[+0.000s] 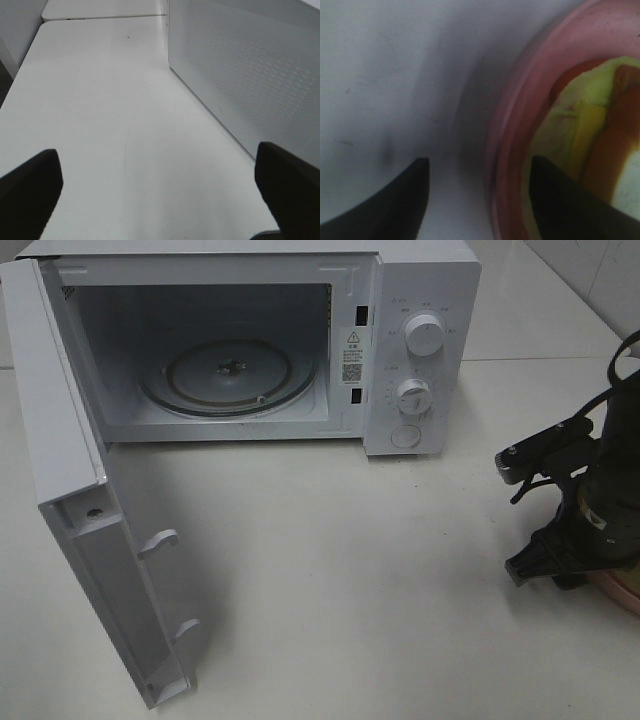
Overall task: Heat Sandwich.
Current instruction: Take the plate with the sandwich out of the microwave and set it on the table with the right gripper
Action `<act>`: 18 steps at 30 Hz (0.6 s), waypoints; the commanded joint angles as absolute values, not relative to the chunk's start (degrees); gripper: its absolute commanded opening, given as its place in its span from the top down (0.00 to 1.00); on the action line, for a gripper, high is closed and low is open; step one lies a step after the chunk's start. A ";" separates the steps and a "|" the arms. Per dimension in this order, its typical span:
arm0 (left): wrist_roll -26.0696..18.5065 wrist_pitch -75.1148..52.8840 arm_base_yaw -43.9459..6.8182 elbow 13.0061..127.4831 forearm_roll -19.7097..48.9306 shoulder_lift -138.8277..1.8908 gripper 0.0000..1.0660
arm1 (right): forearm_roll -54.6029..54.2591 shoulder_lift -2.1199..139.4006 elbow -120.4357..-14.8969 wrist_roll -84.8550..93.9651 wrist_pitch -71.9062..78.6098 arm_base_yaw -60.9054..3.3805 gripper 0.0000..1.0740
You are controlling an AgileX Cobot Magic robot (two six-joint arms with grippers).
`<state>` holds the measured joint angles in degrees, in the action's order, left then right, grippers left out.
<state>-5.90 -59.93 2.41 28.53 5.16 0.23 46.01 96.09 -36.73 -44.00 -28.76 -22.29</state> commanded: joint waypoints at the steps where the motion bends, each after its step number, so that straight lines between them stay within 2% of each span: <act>1: -5.84 -59.47 2.64 28.42 5.16 1.55 0.06 | 42.17 93.22 -36.96 -39.53 -28.93 -21.94 0.34; 5: -5.84 -59.47 2.64 28.42 5.16 1.55 0.06 | 36.67 90.07 -36.96 -34.21 -29.85 -21.94 0.29; 18: -5.84 -59.47 2.64 28.42 5.16 1.55 0.06 | 22.63 79.87 -36.96 -22.06 -35.92 -21.94 0.29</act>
